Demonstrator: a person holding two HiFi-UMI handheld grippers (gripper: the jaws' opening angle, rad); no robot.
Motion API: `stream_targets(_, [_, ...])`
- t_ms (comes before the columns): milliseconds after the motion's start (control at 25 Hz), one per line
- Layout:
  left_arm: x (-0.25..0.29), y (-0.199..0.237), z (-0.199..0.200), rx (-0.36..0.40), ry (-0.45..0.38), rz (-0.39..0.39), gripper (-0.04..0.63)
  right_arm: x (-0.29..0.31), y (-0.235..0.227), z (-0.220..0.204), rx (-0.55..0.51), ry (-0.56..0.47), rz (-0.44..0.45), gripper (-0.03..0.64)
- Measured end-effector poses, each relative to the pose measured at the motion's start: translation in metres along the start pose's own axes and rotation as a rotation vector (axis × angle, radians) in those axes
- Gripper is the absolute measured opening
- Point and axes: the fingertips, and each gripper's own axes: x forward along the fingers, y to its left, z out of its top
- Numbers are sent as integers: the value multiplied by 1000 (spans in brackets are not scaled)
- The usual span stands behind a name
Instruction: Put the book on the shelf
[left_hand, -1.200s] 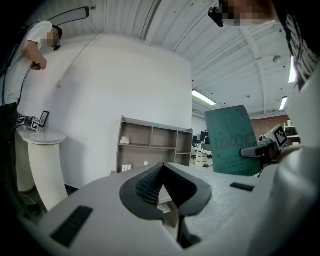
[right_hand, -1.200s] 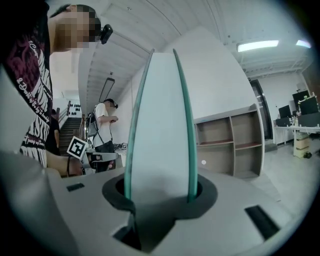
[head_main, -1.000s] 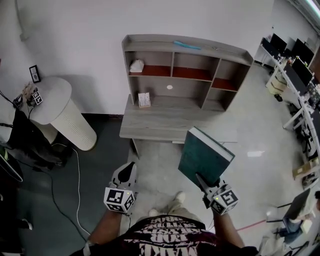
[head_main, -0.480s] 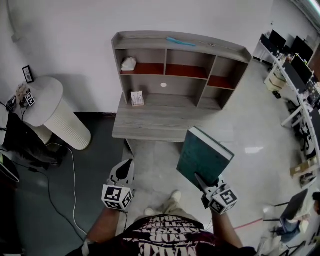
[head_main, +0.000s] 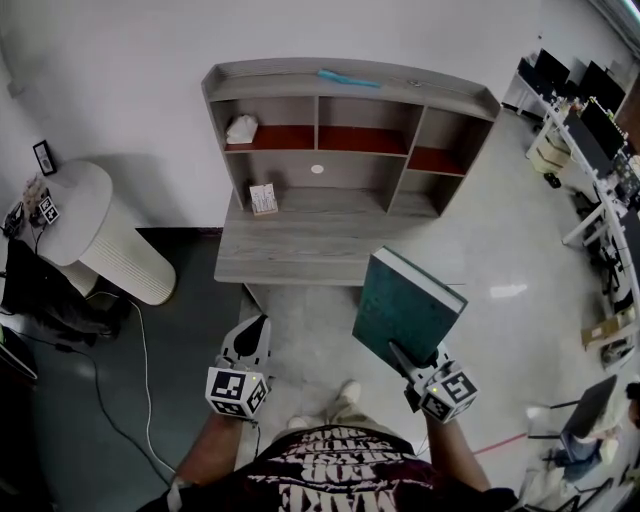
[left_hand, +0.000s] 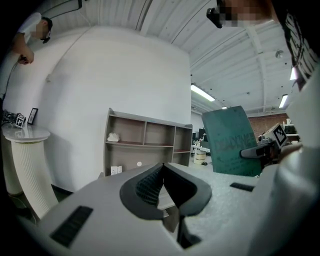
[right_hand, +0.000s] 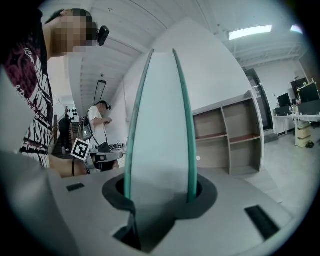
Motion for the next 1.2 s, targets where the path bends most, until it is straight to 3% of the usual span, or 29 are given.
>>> stream_targets(400, [41, 1, 6, -2, -3, 14, 6, 25, -34, 15, -10, 15, 44, 167])
stream_targets(1200, [82, -6, 32, 18, -40, 160, 6, 64, -103, 40, -54, 45, 180, 167])
